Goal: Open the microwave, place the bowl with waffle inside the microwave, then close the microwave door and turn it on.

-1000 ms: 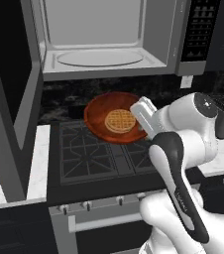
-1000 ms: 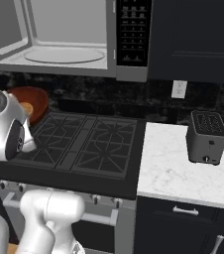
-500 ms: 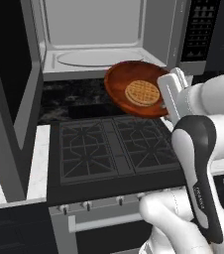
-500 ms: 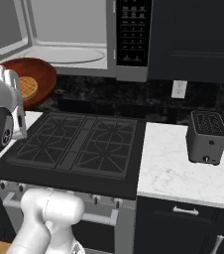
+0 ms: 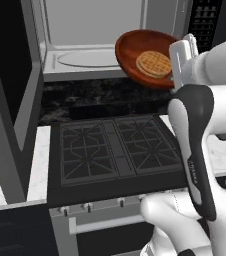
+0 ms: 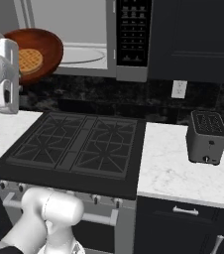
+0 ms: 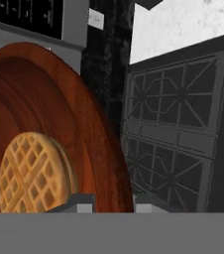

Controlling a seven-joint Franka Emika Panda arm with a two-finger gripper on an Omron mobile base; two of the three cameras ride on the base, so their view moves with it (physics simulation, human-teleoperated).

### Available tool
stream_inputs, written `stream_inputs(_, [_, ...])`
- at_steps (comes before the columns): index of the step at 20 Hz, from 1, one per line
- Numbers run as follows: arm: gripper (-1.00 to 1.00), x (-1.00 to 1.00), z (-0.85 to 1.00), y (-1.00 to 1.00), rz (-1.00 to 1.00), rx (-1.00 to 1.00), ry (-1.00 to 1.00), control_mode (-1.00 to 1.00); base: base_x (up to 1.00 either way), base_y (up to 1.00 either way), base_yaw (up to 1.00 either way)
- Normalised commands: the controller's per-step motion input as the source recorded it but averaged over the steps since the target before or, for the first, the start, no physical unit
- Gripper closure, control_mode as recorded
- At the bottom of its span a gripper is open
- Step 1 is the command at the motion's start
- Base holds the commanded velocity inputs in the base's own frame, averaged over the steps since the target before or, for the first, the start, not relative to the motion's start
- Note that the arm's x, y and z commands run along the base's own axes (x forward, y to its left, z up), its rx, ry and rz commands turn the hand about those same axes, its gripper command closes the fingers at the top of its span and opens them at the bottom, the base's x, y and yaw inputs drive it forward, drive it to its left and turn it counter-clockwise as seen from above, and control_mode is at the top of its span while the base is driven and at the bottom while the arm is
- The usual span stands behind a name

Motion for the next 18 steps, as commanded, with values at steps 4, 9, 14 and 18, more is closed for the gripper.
stream_inputs(4, [1.00,0.42,0.28,0.00,-0.04,0.04,-0.16,-1.00,0.00,0.00,0.00])
stream_inputs(9, [1.00,0.65,0.03,0.01,0.00,0.09,-0.10,-1.00,0.00,0.00,0.00])
stream_inputs(14, [1.00,0.71,-0.04,0.06,0.00,0.01,-0.04,-1.00,0.00,0.00,0.00])
stream_inputs(18, [1.00,0.66,-0.01,0.16,0.00,0.00,0.00,-1.00,0.00,0.00,0.00])
